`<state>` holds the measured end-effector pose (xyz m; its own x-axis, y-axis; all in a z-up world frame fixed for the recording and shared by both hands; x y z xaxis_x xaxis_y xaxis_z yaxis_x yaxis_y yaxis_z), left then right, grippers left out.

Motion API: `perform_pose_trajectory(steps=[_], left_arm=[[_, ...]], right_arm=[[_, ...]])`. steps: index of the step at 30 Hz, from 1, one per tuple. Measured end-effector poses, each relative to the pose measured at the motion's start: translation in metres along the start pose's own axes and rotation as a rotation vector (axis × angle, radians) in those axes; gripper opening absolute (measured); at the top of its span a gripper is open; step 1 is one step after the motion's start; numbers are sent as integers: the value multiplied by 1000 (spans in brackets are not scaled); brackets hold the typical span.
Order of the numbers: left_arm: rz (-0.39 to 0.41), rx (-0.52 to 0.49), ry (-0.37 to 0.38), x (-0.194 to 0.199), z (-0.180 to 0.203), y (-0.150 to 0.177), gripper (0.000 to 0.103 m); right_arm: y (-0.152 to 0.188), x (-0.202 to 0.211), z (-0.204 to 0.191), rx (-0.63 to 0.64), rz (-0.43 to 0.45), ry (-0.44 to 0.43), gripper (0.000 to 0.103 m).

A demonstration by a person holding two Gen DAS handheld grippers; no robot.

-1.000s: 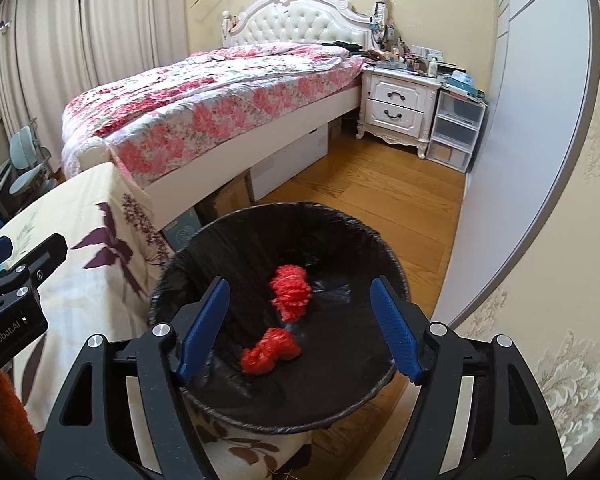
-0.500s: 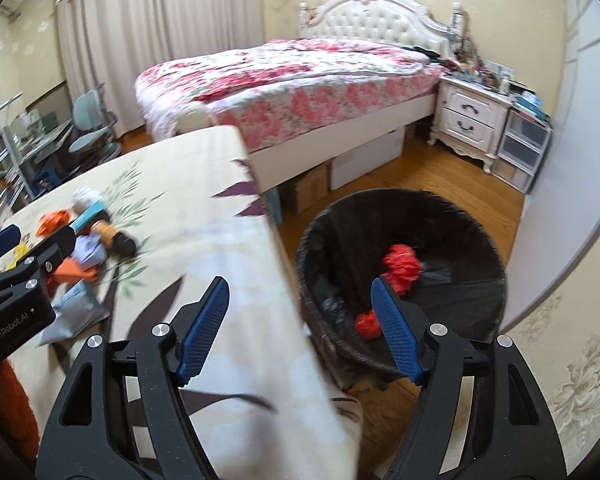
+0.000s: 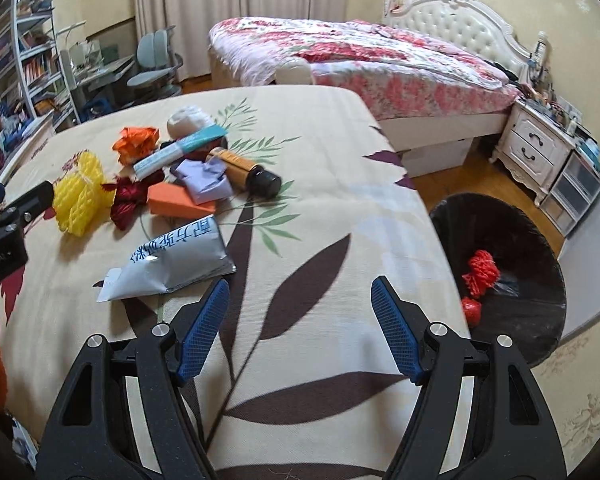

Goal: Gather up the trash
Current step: 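Move both open tools back over the bed toward the white tube, then grasp the white tube with the right tool while the left grasps the yellow foam net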

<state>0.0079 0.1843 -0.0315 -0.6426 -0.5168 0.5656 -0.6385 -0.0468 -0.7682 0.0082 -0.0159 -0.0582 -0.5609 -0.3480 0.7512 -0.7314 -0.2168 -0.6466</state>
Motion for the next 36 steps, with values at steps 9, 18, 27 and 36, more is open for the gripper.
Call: perform_pose_trajectory(steps=[9, 18, 27, 36], left_arm=[[-51, 35, -40, -28, -35, 12, 88], [-67, 83, -28, -38, -58, 12, 88], [-77, 139, -36, -44, -89, 20, 88], [-101, 158, -22, -46, -98, 29, 88]], right_arm=[[-19, -23, -11, 22, -12, 19, 72], [-34, -12, -19, -16, 22, 52, 72], [-39, -19, -63, -38, 6, -6, 72], [-19, -37, -71, -22, -69, 28, 72]])
Point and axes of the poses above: each gripper's, at about its wrist camera, not at the fingertips, and x roughly against the way its jaws point, z to its right, y to its underside, the point moved 2 cm from there along -x, roughly the way its jaws point, and after that the axes turned 13 degrees about -y, right-handed, at the moved point
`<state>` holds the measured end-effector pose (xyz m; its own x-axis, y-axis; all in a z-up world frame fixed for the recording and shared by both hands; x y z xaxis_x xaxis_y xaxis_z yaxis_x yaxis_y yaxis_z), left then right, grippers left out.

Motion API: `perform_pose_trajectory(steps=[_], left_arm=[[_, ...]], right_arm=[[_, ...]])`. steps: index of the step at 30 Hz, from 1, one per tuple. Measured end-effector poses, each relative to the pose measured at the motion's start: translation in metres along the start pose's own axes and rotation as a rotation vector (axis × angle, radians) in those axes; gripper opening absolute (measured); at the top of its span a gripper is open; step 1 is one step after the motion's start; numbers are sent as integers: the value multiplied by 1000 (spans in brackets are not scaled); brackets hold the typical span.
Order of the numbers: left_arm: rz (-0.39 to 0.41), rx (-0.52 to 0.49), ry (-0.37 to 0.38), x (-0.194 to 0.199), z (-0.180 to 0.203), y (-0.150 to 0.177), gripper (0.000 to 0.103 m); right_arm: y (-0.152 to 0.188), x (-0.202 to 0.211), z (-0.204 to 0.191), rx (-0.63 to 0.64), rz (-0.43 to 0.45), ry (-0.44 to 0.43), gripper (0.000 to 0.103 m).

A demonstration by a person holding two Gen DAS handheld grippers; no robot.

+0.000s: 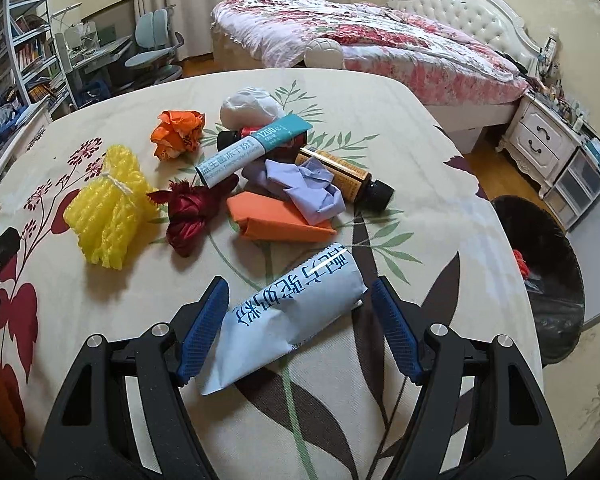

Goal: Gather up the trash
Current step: 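Grasp the white tube with the right tool while the left grasps the yellow foam net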

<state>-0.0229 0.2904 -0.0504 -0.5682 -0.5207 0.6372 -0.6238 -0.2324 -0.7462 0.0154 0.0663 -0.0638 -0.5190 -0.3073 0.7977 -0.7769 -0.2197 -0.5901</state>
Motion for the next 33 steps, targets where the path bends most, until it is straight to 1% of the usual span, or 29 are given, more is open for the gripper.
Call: perform_pose_trajectory(steps=[8, 13, 17, 18, 19, 20, 21, 23, 24, 29, 33], left_arm=[[14, -26, 55, 9, 23, -1, 88], [24, -44, 66, 16, 34, 1, 88], [17, -47, 71, 17, 39, 4, 88], [17, -49, 72, 18, 40, 4, 88], [18, -52, 74, 19, 41, 4, 88], [21, -56, 76, 20, 42, 5, 88], [23, -59, 78, 21, 44, 5, 88], [28, -64, 88, 24, 47, 5, 88], [31, -67, 94, 26, 49, 4, 88], [41, -79, 120, 32, 60, 2, 88], [48, -89, 131, 34, 71, -3, 88]], right_arm=[[9, 15, 22, -24, 22, 18, 74], [10, 22, 32, -28, 41, 48, 79], [14, 21, 37, -43, 19, 25, 78], [15, 21, 37, -49, 15, 14, 76], [16, 20, 38, -55, 11, -5, 68], [16, 19, 37, -57, 3, -17, 62], [16, 18, 37, -57, -4, -23, 54], [18, 16, 37, -61, -18, -46, 45], [18, 14, 37, -66, -24, -60, 36], [20, 16, 35, -45, -18, -72, 34], [19, 19, 42, -40, -2, -59, 33]])
Point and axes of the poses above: each gripper's, at about its wrist camera, not at the fingertips, and x roughly against the way its jaws point, z to its right, y to its underside, the point moved 2 cm from there along -x, roughly the way its jaws point, and after that the axes turned 13 degrees about -y, right-handed, at the moved point
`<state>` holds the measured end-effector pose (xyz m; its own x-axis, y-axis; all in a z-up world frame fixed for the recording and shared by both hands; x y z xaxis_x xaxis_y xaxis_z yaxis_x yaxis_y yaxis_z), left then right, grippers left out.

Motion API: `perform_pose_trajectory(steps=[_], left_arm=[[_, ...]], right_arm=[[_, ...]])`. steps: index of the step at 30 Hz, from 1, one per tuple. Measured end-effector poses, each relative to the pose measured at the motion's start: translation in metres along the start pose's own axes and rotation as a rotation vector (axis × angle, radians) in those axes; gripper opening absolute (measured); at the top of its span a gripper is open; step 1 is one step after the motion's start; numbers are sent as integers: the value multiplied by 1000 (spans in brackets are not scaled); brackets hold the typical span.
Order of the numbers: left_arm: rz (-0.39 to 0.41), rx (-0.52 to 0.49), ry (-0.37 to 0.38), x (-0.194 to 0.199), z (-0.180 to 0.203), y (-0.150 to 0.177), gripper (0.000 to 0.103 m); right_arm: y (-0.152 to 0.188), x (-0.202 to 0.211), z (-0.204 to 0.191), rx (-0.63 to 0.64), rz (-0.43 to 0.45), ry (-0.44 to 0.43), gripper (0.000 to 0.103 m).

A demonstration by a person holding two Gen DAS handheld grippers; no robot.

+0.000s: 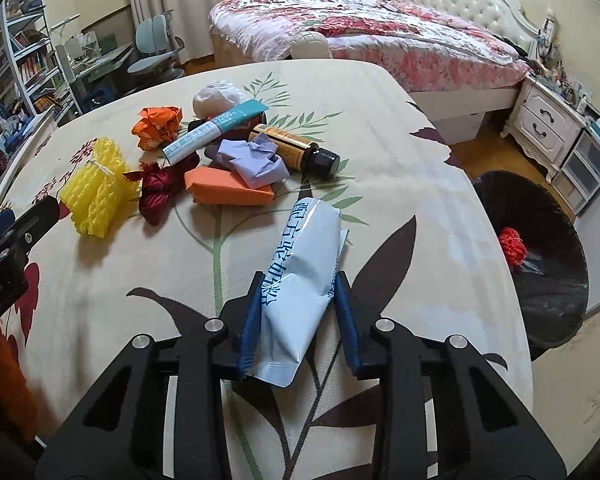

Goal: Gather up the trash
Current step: 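Grasp the white tube with the right tool while the left grasps the yellow foam net, then carry the white tube and yellow foam net over the wastebasket with both tools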

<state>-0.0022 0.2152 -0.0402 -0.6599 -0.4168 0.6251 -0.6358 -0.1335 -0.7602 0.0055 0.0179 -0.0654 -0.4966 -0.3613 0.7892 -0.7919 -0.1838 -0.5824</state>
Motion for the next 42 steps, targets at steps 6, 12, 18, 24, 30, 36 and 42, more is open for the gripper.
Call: perform_pose_trajectory(steps=[6, 12, 18, 24, 30, 36, 42], left_arm=[[-4, -27, 2, -9, 18, -8, 88], [-60, -30, 8, -29, 25, -10, 88], [-127, -67, 33, -42, 31, -4, 66], [-136, -83, 45, -41, 35, 1, 46], [-97, -70, 26, -28, 32, 4, 41], [-48, -37, 17, -2, 24, 0, 41], [12, -33, 62, 29, 37, -10, 41]], right_arm=[[-7, 3, 18, -10, 28, 9, 33], [-13, 3, 33, -15, 37, -9, 33], [-12, -1, 40, -17, 32, -25, 33], [-9, -2, 40, -5, 31, -38, 33], [-8, 3, 41, 3, 47, -44, 32], [-10, 17, 46, 1, 87, -50, 32], [-18, 42, 59, -4, 152, -44, 32]])
Point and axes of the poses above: each gripper's, at about its wrist camera, not at the fingertips, and x roughly against the way its jaws point, z to its right, y to its underside, the point moved 2 cm from there along -x, roughly the way its jaws point, and after that the axes turned 13 degrees about -y, right-handed, at the moved point
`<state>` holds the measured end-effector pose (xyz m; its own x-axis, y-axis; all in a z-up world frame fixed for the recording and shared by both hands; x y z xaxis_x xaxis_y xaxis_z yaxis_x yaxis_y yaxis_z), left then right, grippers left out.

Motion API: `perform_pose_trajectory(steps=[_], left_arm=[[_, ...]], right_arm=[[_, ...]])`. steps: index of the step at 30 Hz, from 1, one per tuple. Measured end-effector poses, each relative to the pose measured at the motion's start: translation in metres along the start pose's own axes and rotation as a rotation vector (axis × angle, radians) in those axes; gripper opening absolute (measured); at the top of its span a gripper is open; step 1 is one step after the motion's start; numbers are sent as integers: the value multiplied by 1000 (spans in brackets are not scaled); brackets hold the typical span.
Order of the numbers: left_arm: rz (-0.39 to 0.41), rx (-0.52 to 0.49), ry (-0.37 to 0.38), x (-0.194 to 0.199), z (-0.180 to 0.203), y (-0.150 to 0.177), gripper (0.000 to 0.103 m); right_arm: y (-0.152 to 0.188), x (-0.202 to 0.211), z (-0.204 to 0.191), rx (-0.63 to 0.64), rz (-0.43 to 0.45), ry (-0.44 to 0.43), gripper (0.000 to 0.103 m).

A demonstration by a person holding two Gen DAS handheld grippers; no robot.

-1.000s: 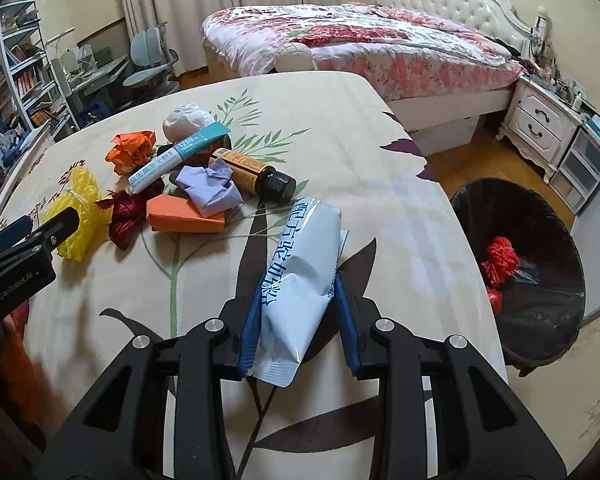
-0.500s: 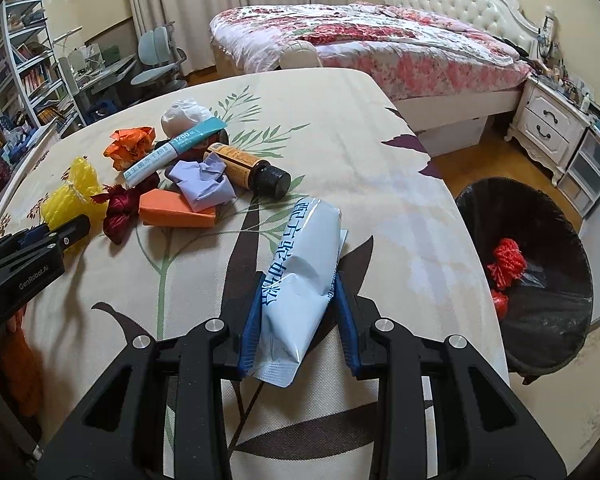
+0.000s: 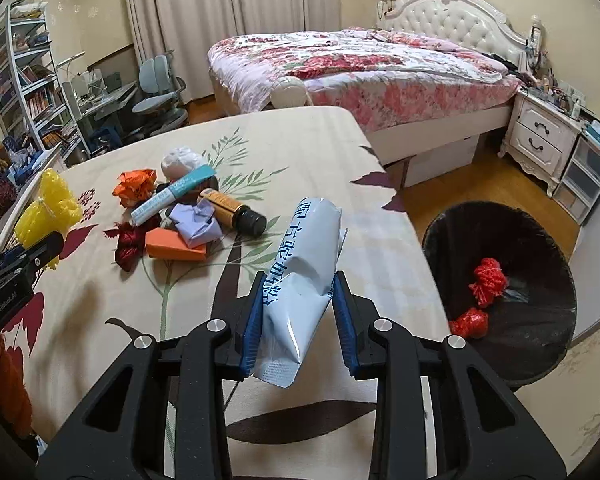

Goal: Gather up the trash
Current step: 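Carry the white tube and yellow foam net over the wastebasket with both tools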

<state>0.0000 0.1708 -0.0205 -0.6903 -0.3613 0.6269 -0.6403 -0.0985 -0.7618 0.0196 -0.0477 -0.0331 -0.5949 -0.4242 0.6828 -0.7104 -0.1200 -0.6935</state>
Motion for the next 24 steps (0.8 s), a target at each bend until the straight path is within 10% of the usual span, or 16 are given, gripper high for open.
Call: perform_pose_trajectory(steps=[24], left_arm=[[84, -248, 321, 8, 238, -28, 41]], right_arm=[[-5, 40, 178, -168, 86, 268, 32]])
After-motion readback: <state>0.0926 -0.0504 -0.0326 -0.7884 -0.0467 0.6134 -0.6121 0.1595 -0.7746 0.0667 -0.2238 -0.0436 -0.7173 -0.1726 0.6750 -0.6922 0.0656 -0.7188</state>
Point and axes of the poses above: each gripper's, at about its wrist camera, not at the fingertips, and x roughly against the way its jaws point, z to its right, y to its underside, the point moved 2 cm from there along -x, roughly the way its jaws point, and after that the axes turned 13 degrees about -y, right-handed, at the moved point
